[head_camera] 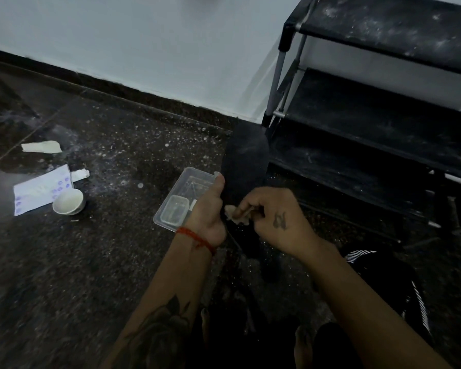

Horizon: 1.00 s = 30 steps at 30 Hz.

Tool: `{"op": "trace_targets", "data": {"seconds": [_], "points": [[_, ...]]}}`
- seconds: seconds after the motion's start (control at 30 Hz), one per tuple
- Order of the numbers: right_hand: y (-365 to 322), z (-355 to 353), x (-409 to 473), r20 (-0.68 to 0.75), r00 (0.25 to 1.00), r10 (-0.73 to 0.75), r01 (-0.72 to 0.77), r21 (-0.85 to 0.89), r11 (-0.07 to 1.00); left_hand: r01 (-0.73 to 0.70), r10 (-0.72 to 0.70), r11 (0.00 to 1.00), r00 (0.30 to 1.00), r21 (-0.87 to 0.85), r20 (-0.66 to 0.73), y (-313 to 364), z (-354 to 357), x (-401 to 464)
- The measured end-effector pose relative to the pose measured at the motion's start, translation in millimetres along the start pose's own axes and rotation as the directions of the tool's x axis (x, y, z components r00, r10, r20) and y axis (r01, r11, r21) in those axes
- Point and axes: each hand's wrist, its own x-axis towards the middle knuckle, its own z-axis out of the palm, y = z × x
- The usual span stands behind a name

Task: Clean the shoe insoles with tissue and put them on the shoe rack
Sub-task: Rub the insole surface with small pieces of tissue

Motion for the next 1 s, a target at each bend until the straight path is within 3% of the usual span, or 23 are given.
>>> {"op": "trace_targets", "data": {"seconds": [0.1,0.2,0.27,0.33,0.5,0.57,0.67,0.77,0.83,0.93,1.0], "points": [[9.2,-5.7,1.4,0.025,0.997,0.069,-0.065,-0.153,0.986,-0.011,0.010,1.000,0.999,0.028,0.036,0.6,3.1,-3.3],[22.9,-10.4,2.1,-0.164,0.977,0.133,-0.173,-0.265,0.948,0.021,-0.023,0.999,0.997,0.025,0.067,0.0,3.3,-4.2],[25.9,-12.1,4.0,-0.331,0.935,0.129,-0.193,-0.167,0.967,0.038,-0.039,0.999,0.995,0.012,0.091,0.1,3.4,-3.9],[19.0,-8.3,6.0,-0.395,0.914,0.090,-0.115,-0.039,0.993,0.024,-0.024,1.000,0.995,0.002,0.098,-0.3,3.7,-5.4],[14.8,14.4,2.8,-0.175,0.978,-0.115,0.096,-0.110,0.989,-0.033,0.034,0.999,0.998,-0.025,0.048,-3.8,-1.5,0.7],[22.0,13.9,2.6,-0.158,0.986,-0.059,0.032,-0.168,0.985,-0.029,0.029,1.000,0.999,-0.001,0.038,-3.4,-2.4,1.5],[30.8,7.2,3.4,-0.253,0.964,0.087,-0.147,-0.229,0.962,-0.017,0.015,1.000,0.998,0.019,0.059,-1.2,1.6,-2.5],[24.8,1.4,6.3,-0.398,0.891,0.218,-0.206,0.073,0.976,0.000,-0.001,1.000,0.994,0.002,0.106,1.9,4.4,-7.2],[16.1,1.9,8.4,-0.339,0.884,0.322,-0.219,0.309,0.925,-0.005,0.005,1.000,0.996,-0.004,0.092,2.1,3.4,-7.5],[12.7,7.6,9.2,-0.232,0.909,0.347,-0.269,0.309,0.912,-0.046,0.046,0.999,0.995,0.004,0.091,2.4,6.1,-10.7],[13.6,8.6,10.2,-0.262,0.906,0.332,-0.258,0.279,0.925,-0.108,0.104,0.994,0.988,0.029,0.112,1.3,8.4,-13.4]]}}
